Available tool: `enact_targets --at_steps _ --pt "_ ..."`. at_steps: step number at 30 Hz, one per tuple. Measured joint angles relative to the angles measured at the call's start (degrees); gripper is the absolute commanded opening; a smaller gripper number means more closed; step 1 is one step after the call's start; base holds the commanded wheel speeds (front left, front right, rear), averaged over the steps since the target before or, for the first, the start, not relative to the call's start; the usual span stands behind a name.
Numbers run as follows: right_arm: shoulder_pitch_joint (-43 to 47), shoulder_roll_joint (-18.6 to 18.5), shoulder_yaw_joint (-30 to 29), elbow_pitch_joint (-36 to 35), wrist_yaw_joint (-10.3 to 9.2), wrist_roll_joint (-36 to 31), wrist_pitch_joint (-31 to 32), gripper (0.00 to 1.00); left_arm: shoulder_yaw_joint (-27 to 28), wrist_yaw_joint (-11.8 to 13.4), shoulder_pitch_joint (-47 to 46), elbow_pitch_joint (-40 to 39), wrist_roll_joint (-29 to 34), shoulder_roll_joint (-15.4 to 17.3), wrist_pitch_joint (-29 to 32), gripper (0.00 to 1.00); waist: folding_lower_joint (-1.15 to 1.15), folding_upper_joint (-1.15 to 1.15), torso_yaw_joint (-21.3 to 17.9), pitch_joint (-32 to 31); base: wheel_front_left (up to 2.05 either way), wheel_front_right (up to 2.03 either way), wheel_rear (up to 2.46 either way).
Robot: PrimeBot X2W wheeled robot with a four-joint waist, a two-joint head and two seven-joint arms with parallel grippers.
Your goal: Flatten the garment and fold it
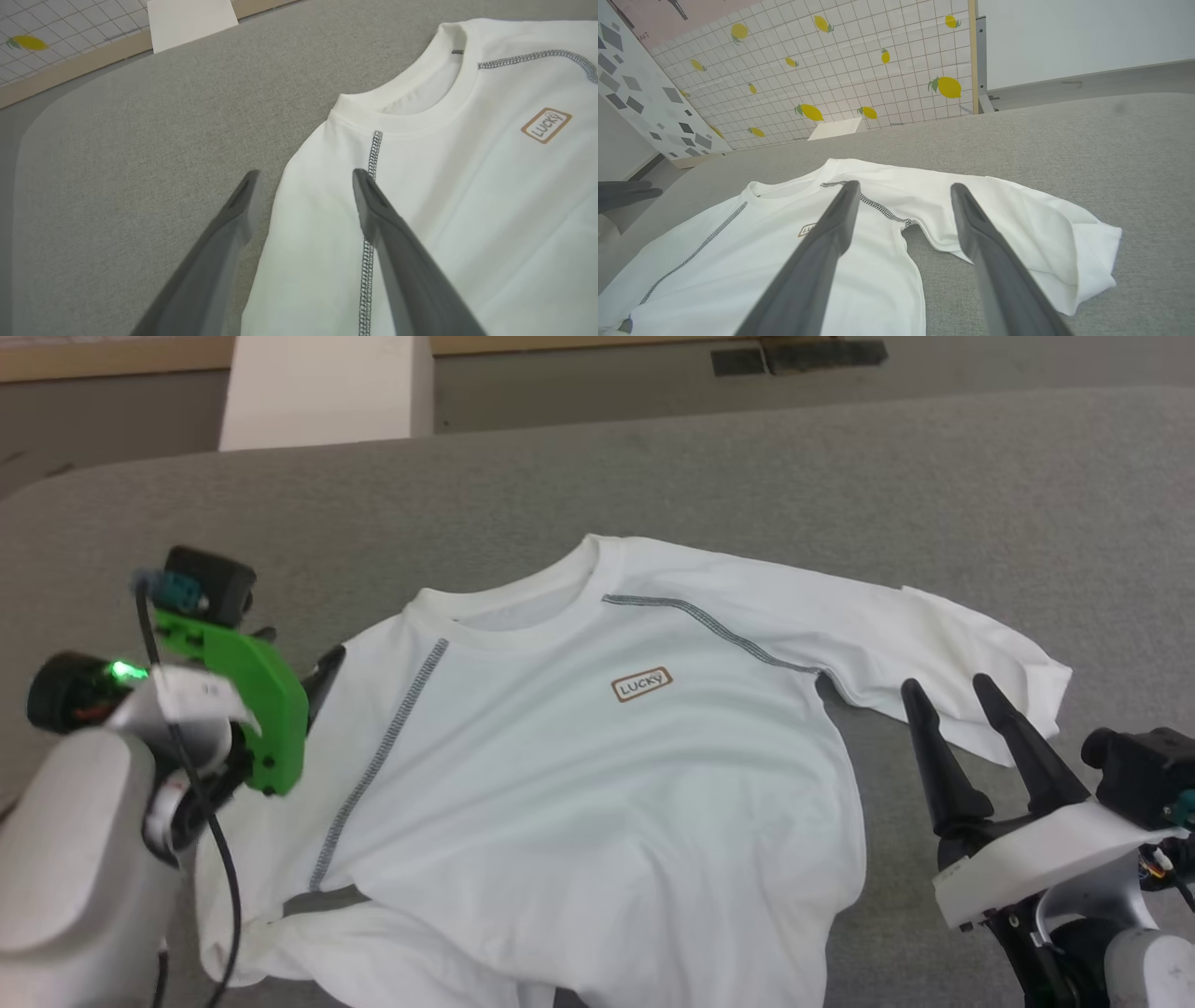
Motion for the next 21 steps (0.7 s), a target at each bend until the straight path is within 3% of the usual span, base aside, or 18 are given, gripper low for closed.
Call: enact_targets --at_steps 10,18,19,20,21 --pt "-2.0 0.0 1.2 0.6 0.00 0.5 -1.5 1.00 -4.5 -0.1 -7.8 11.1 -5.2 4.5 12.6 1.00 0.00 0.00 -4.8 4.1 0.00 0.00 0.00" --pt "-2.7 0.0 1.2 1.4 0.00 1.0 -2.5 1.00 -3.5 4.2 -8.2 13.9 -7.5 4.6 19.6 1.00 0.00 0.00 -6.7 6.9 0.00 0.00 0.00" --pt "-2.8 0.0 1.1 1.4 0.00 1.0 -2.6 1.00 -3.5 4.5 -8.2 13.5 -7.6 4.7 20.0 0.90 0.00 0.00 -6.7 7.0 0.00 0.00 0.00" --pt "-3.0 0.0 1.1 1.5 0.00 1.0 -2.6 1.00 -3.5 4.6 -8.2 13.2 -7.7 4.7 20.3 0.37 0.00 0.00 -6.5 7.1 0.00 0.00 0.00" --pt "-3.3 0.0 1.1 1.5 0.00 1.0 -2.6 1.00 -3.6 4.6 -8.1 12.8 -7.8 4.8 20.4 0.00 0.00 0.00 -6.4 7.2 0.00 0.00 0.00"
